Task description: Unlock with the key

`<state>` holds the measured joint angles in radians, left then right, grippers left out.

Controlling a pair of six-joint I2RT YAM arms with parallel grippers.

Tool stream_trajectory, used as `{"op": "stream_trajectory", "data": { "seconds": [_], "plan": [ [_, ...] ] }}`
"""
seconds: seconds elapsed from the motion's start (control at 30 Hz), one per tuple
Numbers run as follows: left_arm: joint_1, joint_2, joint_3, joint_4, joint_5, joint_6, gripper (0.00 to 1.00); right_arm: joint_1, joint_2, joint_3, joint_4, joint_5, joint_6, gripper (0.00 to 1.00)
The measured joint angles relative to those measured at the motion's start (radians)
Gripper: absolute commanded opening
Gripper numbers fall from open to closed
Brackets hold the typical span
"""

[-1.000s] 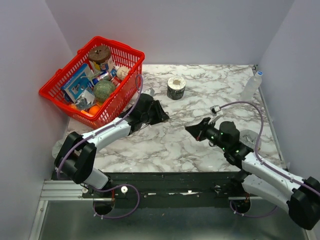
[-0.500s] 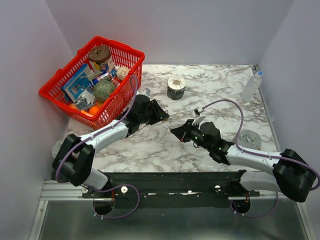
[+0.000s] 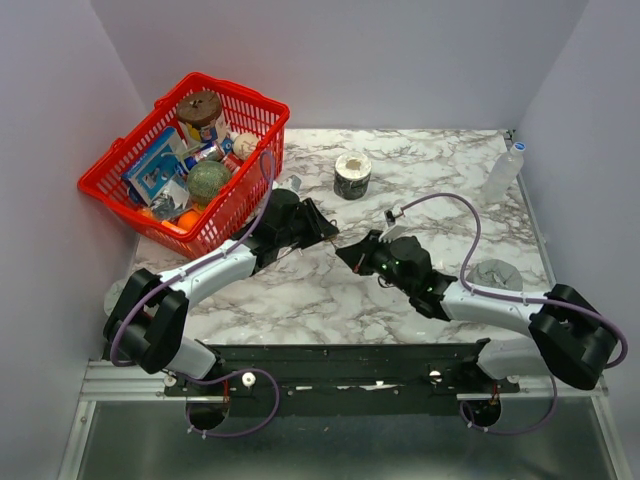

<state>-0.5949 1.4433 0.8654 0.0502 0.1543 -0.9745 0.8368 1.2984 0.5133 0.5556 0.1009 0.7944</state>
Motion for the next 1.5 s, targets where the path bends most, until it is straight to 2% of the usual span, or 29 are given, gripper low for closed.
{"op": "stream_trajectory", "data": {
  "seconds": [0.6, 1.5],
  "plan": [
    [0.000, -0.003, 0.000, 0.002, 0.000, 0.000, 0.00, 0.000, 0.060, 0.050, -0.009, 0.052, 0.042, 0.01],
    [0.005, -0.004, -0.004, 0.005, 0.000, 0.008, 0.00, 0.001, 0.067, 0.054, -0.011, 0.041, 0.047, 0.01]
  ]
}}
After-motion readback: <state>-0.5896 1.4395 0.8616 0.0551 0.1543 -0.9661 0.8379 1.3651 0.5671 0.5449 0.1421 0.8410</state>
